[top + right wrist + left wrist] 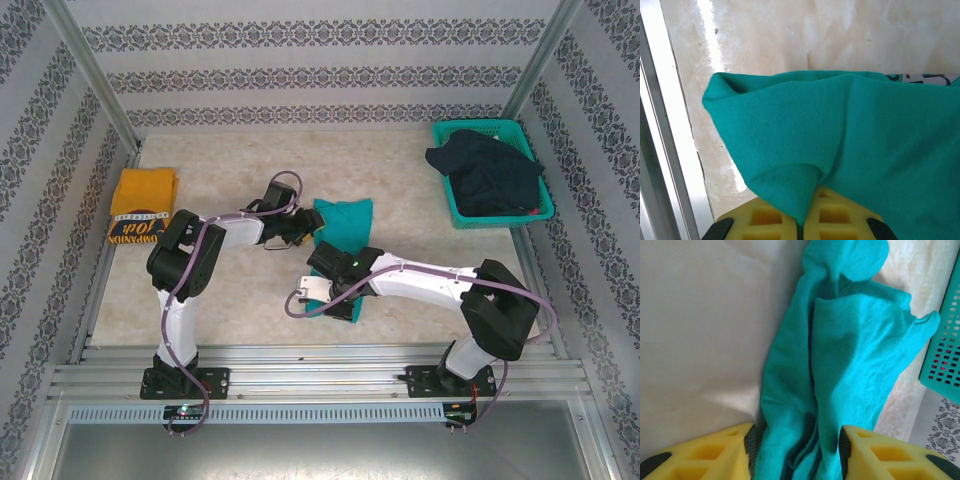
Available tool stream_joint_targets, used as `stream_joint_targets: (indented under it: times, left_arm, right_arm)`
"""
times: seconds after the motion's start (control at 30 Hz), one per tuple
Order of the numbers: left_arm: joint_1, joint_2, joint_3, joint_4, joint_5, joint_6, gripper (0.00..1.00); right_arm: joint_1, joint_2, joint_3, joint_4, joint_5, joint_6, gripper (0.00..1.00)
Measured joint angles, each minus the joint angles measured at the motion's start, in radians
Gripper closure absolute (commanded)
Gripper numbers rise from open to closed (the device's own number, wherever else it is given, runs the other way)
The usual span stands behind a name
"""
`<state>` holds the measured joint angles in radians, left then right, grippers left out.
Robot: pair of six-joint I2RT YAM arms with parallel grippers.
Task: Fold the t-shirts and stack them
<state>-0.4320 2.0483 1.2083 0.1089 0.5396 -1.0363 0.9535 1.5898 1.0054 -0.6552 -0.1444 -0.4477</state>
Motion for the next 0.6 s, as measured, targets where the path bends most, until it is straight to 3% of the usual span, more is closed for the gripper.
stream_joint_targets:
  times: [0.1,0.2,0.37,0.6]
  left_arm:
    - [-0.002,0.024,0.019,0.013,0.021,-0.023,0.63]
    - [-0.003,0.041,0.026,0.019,0.035,-0.041,0.80]
    - [-0.006,0.051,0.024,0.019,0.037,-0.048,1.00]
    - [-0.005,0.051,0.012,0.019,0.050,0.011,1.00]
  right_arm:
    - [0.000,0.006,0.000,0.000,0.000,0.000,1.00]
    - [0.000,0.008,0.000,0.001,0.000,0.000,1.00]
    - [-0.003,0.008,0.000,-0.003,-0.005,0.000,1.00]
    - [-0.050,-0.022,0.040,-0.088,-0.070,-0.008,1.00]
